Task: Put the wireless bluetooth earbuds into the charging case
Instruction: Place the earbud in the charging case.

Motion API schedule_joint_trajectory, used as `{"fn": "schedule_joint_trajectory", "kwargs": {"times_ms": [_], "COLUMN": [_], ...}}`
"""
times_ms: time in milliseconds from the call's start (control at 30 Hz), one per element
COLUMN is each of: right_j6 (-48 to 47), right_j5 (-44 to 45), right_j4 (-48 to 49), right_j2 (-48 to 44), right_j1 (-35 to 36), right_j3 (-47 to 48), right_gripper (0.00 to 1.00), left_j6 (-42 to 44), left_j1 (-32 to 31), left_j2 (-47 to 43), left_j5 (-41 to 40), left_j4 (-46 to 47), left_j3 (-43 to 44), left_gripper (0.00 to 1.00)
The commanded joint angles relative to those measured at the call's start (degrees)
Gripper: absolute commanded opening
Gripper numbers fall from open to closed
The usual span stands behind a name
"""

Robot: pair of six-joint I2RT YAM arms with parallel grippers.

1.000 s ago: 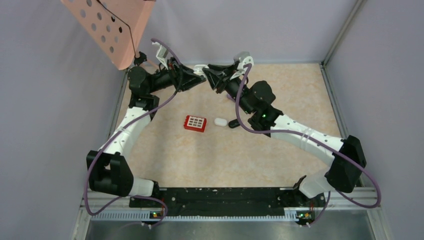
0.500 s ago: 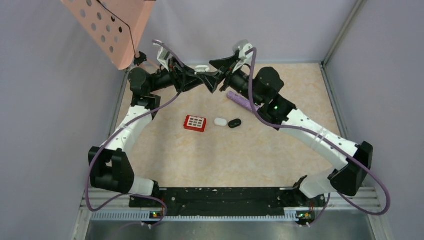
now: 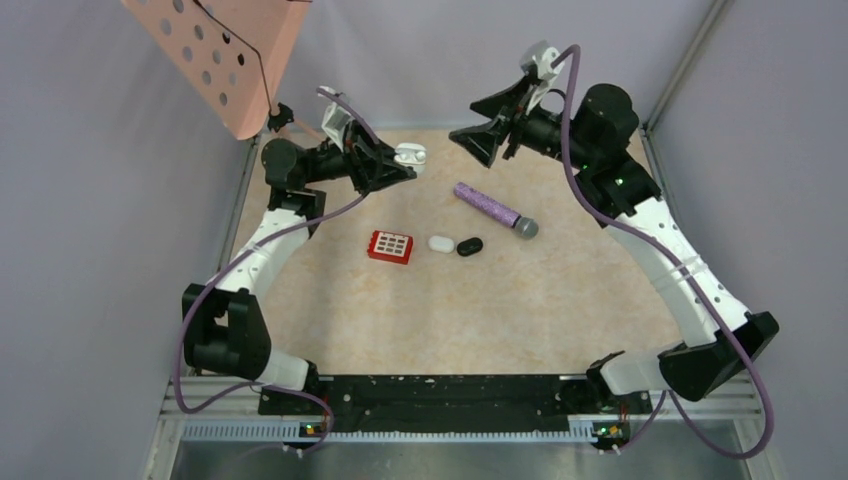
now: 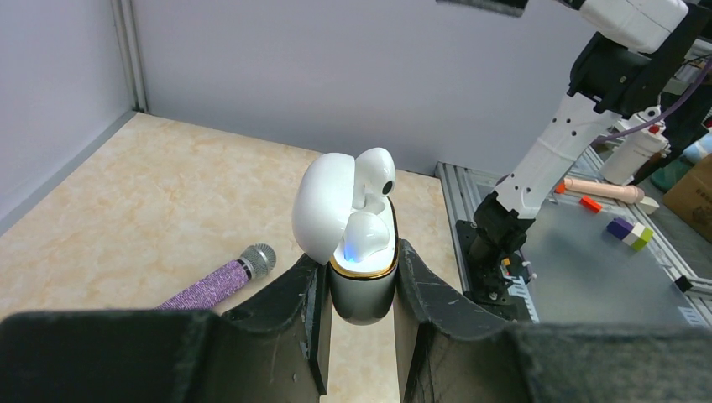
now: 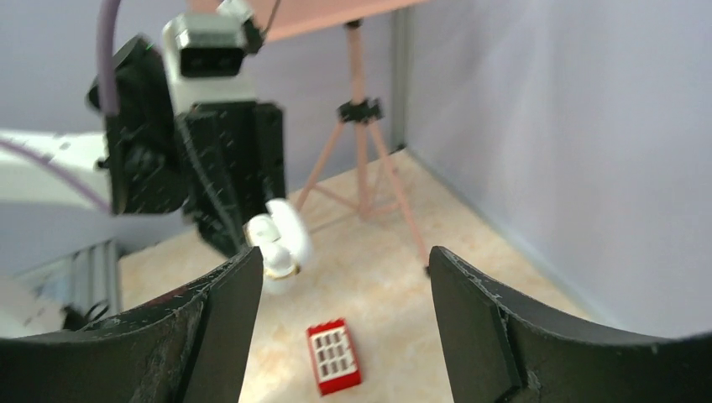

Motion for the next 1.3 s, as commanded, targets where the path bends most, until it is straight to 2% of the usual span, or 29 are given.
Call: {"fn": "schedule_joint_trajectory", "kwargs": {"times_ms": [0, 300, 1033, 1267], "right_j6": [-1.28, 0.61, 3.88, 3.75], "right_j5": [-18.79, -21.94, -21.91, -35.3], "right_j4": [-5.52, -1.65, -0.6, 0.75], "right_j2": [2.0, 4.42, 10.6, 11.51], "right_j1": [-0.46, -0.06, 1.53, 1.49], "right_j3": [0.81, -0.28, 1.91, 2.73], "right_gripper": [0.72, 0.74, 0.69, 0.77], "left_j6": [1.47, 2.31, 4.72, 5.95], "left_j1": [-0.26, -0.65, -1.59, -1.8], "left_j2": [-2.01, -4.36, -6.26, -5.58], "left_j5": [2.32, 3.23, 4.53, 4.17], "left_j4": [3.67, 1.61, -1.25, -3.53], "left_j3": [-1.21, -2.61, -4.07, -4.45], "left_gripper": [0.0, 0.0, 0.0, 0.0]}}
